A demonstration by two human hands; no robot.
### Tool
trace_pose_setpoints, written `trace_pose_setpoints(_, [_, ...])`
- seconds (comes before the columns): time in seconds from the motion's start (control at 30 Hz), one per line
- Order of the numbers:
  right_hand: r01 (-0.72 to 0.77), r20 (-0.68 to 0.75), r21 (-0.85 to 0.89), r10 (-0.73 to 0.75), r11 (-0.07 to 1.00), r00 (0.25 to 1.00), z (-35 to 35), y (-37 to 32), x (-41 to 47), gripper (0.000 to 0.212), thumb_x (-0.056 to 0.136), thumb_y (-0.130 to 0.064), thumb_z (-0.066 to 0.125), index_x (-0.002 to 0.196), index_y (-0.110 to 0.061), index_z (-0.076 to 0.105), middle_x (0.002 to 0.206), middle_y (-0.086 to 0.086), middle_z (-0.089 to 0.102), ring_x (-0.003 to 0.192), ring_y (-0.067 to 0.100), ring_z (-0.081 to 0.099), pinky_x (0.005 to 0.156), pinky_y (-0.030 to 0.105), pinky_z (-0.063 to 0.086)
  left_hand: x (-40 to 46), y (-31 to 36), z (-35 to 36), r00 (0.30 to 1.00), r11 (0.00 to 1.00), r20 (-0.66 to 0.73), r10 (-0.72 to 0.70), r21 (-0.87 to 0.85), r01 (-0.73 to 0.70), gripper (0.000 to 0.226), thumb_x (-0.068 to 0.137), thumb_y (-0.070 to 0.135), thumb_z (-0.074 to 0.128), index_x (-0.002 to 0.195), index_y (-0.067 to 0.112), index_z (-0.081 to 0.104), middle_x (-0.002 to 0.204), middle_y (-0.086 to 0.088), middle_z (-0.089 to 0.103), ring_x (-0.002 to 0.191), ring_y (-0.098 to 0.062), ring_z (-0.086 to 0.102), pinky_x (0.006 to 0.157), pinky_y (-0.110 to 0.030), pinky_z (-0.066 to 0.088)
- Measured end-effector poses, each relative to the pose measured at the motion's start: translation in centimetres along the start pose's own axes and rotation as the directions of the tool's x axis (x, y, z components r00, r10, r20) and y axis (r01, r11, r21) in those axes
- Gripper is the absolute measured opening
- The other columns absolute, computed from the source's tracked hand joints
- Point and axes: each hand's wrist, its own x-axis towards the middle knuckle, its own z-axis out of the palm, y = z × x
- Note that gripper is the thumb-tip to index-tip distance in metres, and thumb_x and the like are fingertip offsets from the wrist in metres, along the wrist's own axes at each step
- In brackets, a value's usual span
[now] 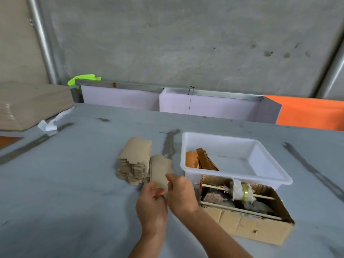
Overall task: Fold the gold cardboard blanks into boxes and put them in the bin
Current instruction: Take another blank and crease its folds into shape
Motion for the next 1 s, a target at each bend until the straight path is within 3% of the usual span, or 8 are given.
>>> trace_pose_setpoints(0.1, [0.003,0.003,-0.178,-0.003,0.984,1.000,2.3,0.7,-0.3,0.022,0.087,0.001,0.050,0.103,-0.012,0.057,0.108,0.010,0.062,0.101,0.025,0.056,0.083,0.030,0.043,0.4,-0.4,-1.2,0.997,0.997,-0.075,0.002,0.076,0.004,0.036,0.077,-0.013,0.051,0.100,0.010,0.065,0.086,-0.004,0.068,0.090,-0.024,0.062,0.077,-0.025,0.039])
trace_pose_setpoints(0.23, [0.042,0.008,-0.420,-0.042,0.907,0.999,4.9,1.3,0.3,0.037,0.094,-0.006,0.045,0.131,-0.006,0.038,0.134,0.013,0.044,0.124,0.027,0.039,0.102,0.033,0.037,0.5,-0.5,-1.7,0.996,0.996,-0.090,-0.009,0.091,0.017,0.036,0.080,-0.012,0.050,0.107,0.006,0.066,0.094,-0.010,0.072,0.099,-0.025,0.063,0.087,-0.025,0.039])
trace_pose_setpoints(0.4, [0.096,0.009,-0.605,-0.113,0.791,0.994,5.8,0.2,0.0,0.017,0.091,-0.018,0.055,0.097,-0.005,0.064,0.092,0.015,0.065,0.087,0.028,0.062,0.069,0.032,0.048,0.8,-0.2,-2.1,0.996,0.999,-0.087,-0.031,0.038,0.034,0.028,0.083,-0.009,0.050,0.098,0.007,0.068,0.087,-0.009,0.071,0.094,-0.028,0.065,0.094,-0.039,0.047])
trace_pose_setpoints(0.5, [0.139,0.034,-0.615,-0.150,0.776,0.988,5.7,0.4,0.1,0.042,0.028,-0.029,0.093,0.041,-0.010,0.058,0.041,0.005,0.054,0.037,0.016,0.054,0.037,0.014,0.036,1.0,-0.2,-2.6,0.997,0.998,-0.074,-0.011,0.060,0.016,0.028,0.081,-0.011,0.053,0.095,0.008,0.068,0.082,-0.007,0.070,0.091,-0.027,0.066,0.090,-0.037,0.048])
trace_pose_setpoints(0.6, [0.145,0.016,-0.513,-0.160,0.846,0.987,5.3,0.8,0.0,0.056,0.004,-0.032,0.091,0.029,-0.010,0.046,0.027,0.002,0.041,0.023,0.012,0.043,0.033,0.007,0.026,1.1,-0.1,-2.9,0.997,0.996,-0.070,0.015,0.083,-0.009,0.027,0.080,-0.011,0.055,0.094,0.007,0.069,0.087,-0.011,0.072,0.090,-0.029,0.066,0.088,-0.037,0.049])
trace_pose_setpoints(0.77, [0.107,0.073,-0.615,-0.078,0.781,0.994,3.5,-0.9,-1.2,0.021,0.055,-0.016,0.082,0.067,-0.007,0.067,0.066,0.013,0.067,0.059,0.023,0.067,0.049,0.020,0.045,1.4,0.2,-3.8,0.998,0.996,-0.056,0.040,0.086,-0.035,0.027,0.081,-0.010,0.056,0.101,0.004,0.068,0.081,-0.007,0.068,0.082,-0.024,0.065,0.083,-0.031,0.046])
trace_pose_setpoints(0.83, [0.099,0.014,-0.565,-0.111,0.819,0.994,3.1,-0.8,-2.0,0.025,0.030,-0.012,0.079,0.042,-0.007,0.057,0.041,0.007,0.054,0.034,0.017,0.054,0.033,0.014,0.034,1.4,0.5,-4.4,0.995,0.990,-0.057,0.078,0.119,-0.071,0.029,0.080,-0.010,0.057,0.102,0.006,0.067,0.085,-0.009,0.070,0.080,-0.024,0.064,0.081,-0.031,0.046])
trace_pose_setpoints(1.0, [0.103,-0.241,-0.426,-0.222,0.899,0.945,0.0,-1.9,-3.9,0.025,0.061,-0.015,0.037,0.045,-0.017,0.056,0.040,-0.001,0.050,0.033,0.018,0.049,0.037,0.017,0.032,1.7,1.7,-5.6,0.941,0.900,-0.004,0.339,0.292,-0.324,0.045,0.070,-0.005,0.074,0.112,0.008,0.066,0.106,-0.012,0.063,0.094,-0.030,0.058,0.083,-0.038,0.047])
